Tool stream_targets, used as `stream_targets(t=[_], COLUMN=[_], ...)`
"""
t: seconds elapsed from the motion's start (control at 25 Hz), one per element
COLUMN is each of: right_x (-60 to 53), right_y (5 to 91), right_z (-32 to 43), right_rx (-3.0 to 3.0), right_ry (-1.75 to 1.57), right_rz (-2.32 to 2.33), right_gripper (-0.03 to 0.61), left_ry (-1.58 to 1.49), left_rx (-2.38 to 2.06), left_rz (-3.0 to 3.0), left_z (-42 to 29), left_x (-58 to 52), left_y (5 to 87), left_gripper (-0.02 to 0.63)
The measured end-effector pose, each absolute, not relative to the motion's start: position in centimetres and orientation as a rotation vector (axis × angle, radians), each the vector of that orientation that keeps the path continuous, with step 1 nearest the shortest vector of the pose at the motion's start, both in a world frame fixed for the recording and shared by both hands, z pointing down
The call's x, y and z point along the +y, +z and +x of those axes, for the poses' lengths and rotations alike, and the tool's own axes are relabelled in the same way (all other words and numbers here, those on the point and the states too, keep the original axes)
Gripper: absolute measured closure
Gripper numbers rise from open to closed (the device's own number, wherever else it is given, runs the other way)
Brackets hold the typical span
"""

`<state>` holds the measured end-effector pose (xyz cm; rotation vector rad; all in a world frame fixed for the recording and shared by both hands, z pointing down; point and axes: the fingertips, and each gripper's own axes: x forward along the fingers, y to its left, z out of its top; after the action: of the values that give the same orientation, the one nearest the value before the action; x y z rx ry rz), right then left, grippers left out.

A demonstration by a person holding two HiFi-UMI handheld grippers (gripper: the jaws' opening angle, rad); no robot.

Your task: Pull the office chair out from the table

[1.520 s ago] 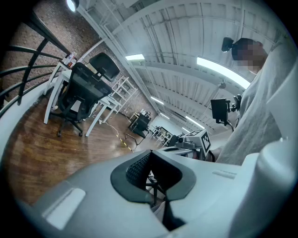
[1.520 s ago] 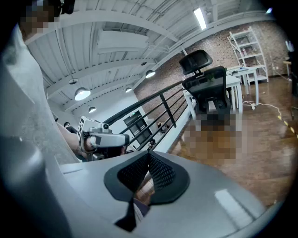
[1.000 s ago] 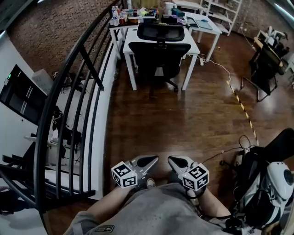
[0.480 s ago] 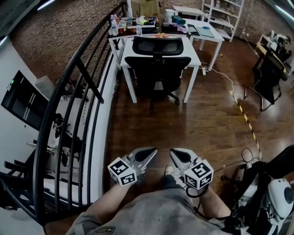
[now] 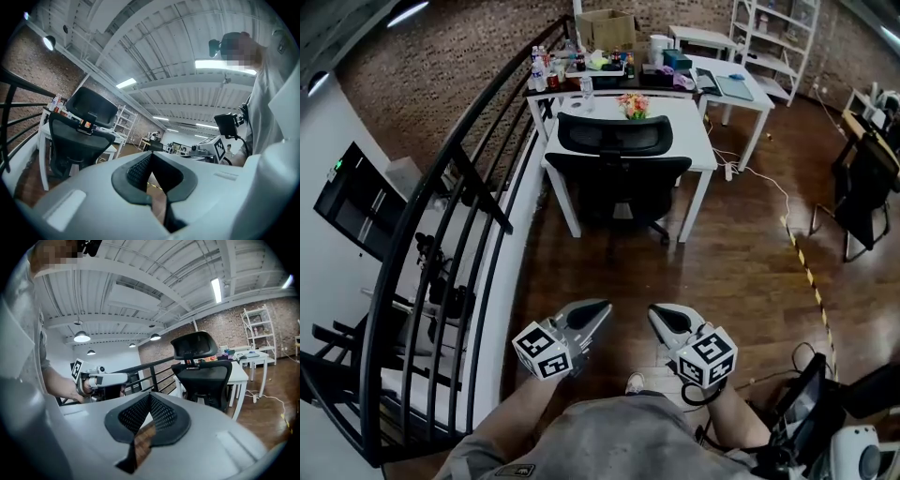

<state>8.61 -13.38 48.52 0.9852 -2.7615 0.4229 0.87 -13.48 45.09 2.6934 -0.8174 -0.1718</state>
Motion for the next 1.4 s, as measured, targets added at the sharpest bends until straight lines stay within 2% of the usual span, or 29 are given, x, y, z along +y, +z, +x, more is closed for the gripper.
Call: stream_targets(t=[0.56, 1.08, 1.4], right_x=[-25.4, -40.7, -46.3], right_y=[49.6, 48.5, 47.7], right_z=[10.3, 7.0, 6.1], right_rx=[-2.758, -2.686, -2.679], right_ry=[0.463, 0.483, 0.474], right_rz=[0.981, 1.149, 1.214], right_gripper=[0.572, 0.572, 0.572], left_ry=[-0.173, -0.190, -0.202], left_rx=[-0.898, -0.798, -0.783], left_rz=[2.652, 2.672, 2.694], left_z=[0.7, -4.3, -6.3], left_x=[-25.3, -41.4, -47.4], left_y=[46.2, 45.1, 44.6], left_gripper=[0.612, 0.612, 0.612])
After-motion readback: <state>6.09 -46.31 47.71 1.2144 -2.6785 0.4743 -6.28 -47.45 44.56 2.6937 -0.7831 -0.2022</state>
